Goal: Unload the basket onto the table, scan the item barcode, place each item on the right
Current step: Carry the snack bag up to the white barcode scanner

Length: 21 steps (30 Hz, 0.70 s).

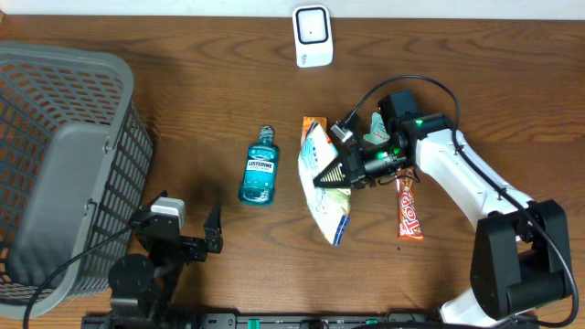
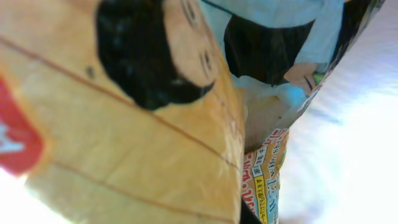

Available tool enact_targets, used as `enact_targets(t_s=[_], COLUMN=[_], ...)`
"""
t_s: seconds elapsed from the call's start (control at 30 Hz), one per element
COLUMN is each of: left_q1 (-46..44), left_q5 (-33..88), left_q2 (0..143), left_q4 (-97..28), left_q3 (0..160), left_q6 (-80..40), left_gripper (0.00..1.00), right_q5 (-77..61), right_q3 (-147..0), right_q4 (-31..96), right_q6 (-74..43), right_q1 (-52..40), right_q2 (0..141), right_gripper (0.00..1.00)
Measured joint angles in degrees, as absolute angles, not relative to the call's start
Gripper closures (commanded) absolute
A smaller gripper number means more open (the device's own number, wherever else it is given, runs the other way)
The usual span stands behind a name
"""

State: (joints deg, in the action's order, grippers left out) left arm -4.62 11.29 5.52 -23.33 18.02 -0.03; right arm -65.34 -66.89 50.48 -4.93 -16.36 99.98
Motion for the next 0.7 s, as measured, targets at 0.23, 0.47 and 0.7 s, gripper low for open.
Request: enact_targets(t_s=[0.23,0.47,0.7], left_q1=[-4.62,-4.62,-4.62], left_q5=[11.29,11.33,11.51], left_q2=[5.52,5.52,5.52], left_q4=[-29.23,-39.7,-50.63], left_q3=[18.02,18.02,18.0], left_q6=[-0.03,-0.03,-0.03], left_gripper=[0.0,0.0,0.0], right_q5=[-52.38,-37.21,-23.09], right_q3=[-68.23,-70.0,-70.08], right_q4=[46.52,34.81,12.64], right_q6=[-1.17,3.51,7.38], right_q1=[-16.36,-16.36,-19.75], right_q2=[93.58,86.76,90.02], right_gripper=[0.99,0.99,0.99])
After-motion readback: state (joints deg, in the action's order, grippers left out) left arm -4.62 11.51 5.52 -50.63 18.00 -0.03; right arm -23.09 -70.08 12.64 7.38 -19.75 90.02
